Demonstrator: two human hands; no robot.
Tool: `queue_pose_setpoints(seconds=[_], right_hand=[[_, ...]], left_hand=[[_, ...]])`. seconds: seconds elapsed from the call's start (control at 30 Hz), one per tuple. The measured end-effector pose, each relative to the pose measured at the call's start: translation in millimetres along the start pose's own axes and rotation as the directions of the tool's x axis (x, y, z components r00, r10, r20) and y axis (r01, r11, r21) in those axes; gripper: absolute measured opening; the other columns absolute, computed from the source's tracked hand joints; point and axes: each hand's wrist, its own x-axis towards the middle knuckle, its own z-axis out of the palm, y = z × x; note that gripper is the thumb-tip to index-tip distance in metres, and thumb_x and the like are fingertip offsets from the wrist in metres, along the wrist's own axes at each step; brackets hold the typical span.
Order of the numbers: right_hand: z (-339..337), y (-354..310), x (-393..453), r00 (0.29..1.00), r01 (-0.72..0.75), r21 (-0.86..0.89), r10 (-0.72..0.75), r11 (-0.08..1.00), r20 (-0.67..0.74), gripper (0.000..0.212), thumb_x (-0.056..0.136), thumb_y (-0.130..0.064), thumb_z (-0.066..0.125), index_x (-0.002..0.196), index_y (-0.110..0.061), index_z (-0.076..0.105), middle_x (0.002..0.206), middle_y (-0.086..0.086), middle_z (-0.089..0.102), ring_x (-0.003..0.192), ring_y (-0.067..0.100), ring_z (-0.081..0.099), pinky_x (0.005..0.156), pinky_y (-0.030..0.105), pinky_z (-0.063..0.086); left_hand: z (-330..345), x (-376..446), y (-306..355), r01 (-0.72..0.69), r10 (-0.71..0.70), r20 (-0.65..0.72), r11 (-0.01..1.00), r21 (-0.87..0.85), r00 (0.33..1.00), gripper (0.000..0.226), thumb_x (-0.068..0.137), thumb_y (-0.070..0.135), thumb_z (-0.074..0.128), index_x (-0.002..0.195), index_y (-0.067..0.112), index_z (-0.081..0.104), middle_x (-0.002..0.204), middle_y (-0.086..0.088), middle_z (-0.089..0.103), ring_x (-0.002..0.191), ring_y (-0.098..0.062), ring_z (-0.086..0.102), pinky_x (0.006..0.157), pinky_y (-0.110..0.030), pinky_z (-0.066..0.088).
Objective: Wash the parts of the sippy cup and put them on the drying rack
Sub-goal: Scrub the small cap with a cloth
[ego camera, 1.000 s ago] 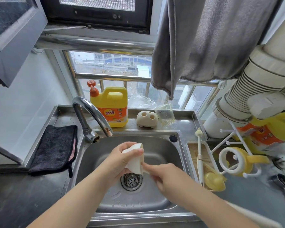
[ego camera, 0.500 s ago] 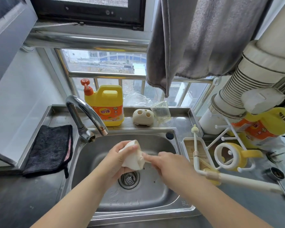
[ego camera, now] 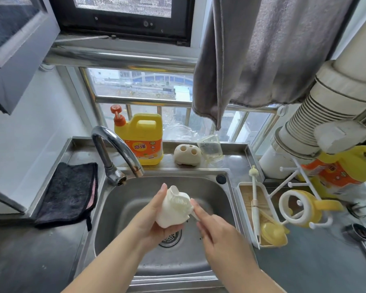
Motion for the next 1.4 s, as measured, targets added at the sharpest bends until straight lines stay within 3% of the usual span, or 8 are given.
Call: queue_pose_setpoints(seconds=[0.17, 0.3, 0.73, 0.87, 0.97, 1.03, 1.17, 1.4], right_hand=[[-3, -4, -2, 1.0, -0.003, -0.064, 0.003, 0.998, 0.006, 0.048, 0.101, -0.042, 0.021, 0.125, -0.064, -0.015, 0.096, -0.005, 0.048, 0.088, 0.012, 0.053, 0.07, 0.021, 0.04], [-1, -3, -1, 1.0, -0.008, -0.053, 0.008, 0.999, -0.005, 0.05, 0.101, -0.042, 0.022, 0.126, -0.065, -0.013, 0.091, -0.007, 0.046, 0.085, 0.013, 0.053, 0.072, 0.025, 0.043], [-8, 3, 11, 0.998, -0.057, -0.171, 0.056, 0.984, -0.008, 0.052, 0.102, -0.04, 0.021, 0.128, -0.056, -0.02, 0.08, -0.006, 0.034, 0.077, 0.01, 0.046, 0.063, 0.023, 0.033], [-2, 0, 8, 0.994, -0.102, -0.278, 0.11, 0.955, 0.014, 0.073, 0.089, -0.034, 0.062, 0.142, -0.051, 0.016, 0.067, -0.009, 0.03, 0.042, 0.01, 0.023, 0.038, 0.016, 0.012], [11, 3, 5, 0.995, -0.096, -0.36, 0.076, 0.928, -0.07, 0.098, 0.064, -0.018, 0.083, 0.14, -0.051, 0.031, 0.058, -0.008, 0.019, 0.037, 0.011, 0.012, 0.04, 0.015, -0.002], [10, -2, 3, 0.998, -0.064, -0.346, 0.055, 0.936, -0.035, 0.099, 0.057, -0.017, 0.085, 0.137, -0.051, 0.038, 0.061, -0.008, 0.024, 0.039, 0.012, 0.021, 0.04, 0.015, 0.002], [11, 5, -3, 0.997, -0.07, -0.249, 0.074, 0.966, 0.003, 0.074, 0.101, -0.021, 0.033, 0.123, -0.06, -0.026, 0.082, -0.003, 0.033, 0.072, 0.014, 0.046, 0.061, 0.027, 0.034], [6, 11, 23, 0.999, -0.044, -0.05, 0.043, 0.998, -0.023, 0.064, 0.102, -0.026, 0.032, 0.128, -0.064, -0.012, 0.078, -0.007, 0.036, 0.079, 0.017, 0.054, 0.071, 0.033, 0.044]], left_hand=[[-2, -6, 0, -0.093, 0.092, 0.019, 0.991, 0.092, 0.996, 0.051, 0.079, 0.047, 0.067, 0.117, 0.013, 0.059, 0.091, -0.011, 0.069, 0.077, -0.023, 0.068, 0.067, -0.038, 0.058], [-8, -7, 0, -0.129, 0.122, 0.048, 0.971, 0.202, 0.991, 0.051, 0.074, 0.051, 0.07, 0.121, 0.033, 0.058, 0.11, -0.007, 0.066, 0.093, -0.027, 0.065, 0.086, -0.045, 0.051], [-19, -6, 16, -0.134, 0.096, 0.122, 0.921, 0.365, 0.988, 0.035, 0.072, 0.029, 0.073, 0.084, 0.01, 0.046, 0.096, -0.014, 0.068, 0.091, -0.03, 0.068, 0.074, -0.041, 0.058], [-23, 1, 14, -0.15, 0.114, 0.121, 0.924, 0.352, 0.986, 0.02, 0.084, 0.02, 0.065, 0.078, 0.008, 0.051, 0.087, -0.013, 0.066, 0.084, -0.023, 0.065, 0.079, -0.037, 0.057], [-16, 1, 10, -0.261, 0.237, 0.107, 0.873, 0.413, 0.965, 0.018, 0.094, 0.012, 0.054, 0.076, 0.008, 0.053, 0.07, -0.003, 0.06, 0.063, -0.008, 0.056, 0.057, -0.013, 0.044], [-14, 3, 8, -0.323, 0.316, 0.089, 0.85, 0.415, 0.945, 0.019, 0.095, 0.011, 0.051, 0.077, 0.007, 0.053, 0.07, -0.003, 0.055, 0.063, -0.008, 0.048, 0.055, -0.011, 0.039], [-15, 4, 7, -0.41, 0.416, 0.093, 0.788, 0.459, 0.905, 0.021, 0.096, 0.013, 0.052, 0.076, 0.008, 0.055, 0.07, 0.0, 0.055, 0.064, -0.005, 0.048, 0.066, -0.021, 0.035], [-11, 3, 5, -0.452, 0.446, 0.127, 0.771, 0.449, 0.886, 0.022, 0.092, 0.02, 0.061, 0.085, -0.001, 0.058, 0.077, -0.008, 0.063, 0.079, -0.024, 0.055, 0.079, -0.04, 0.041]])
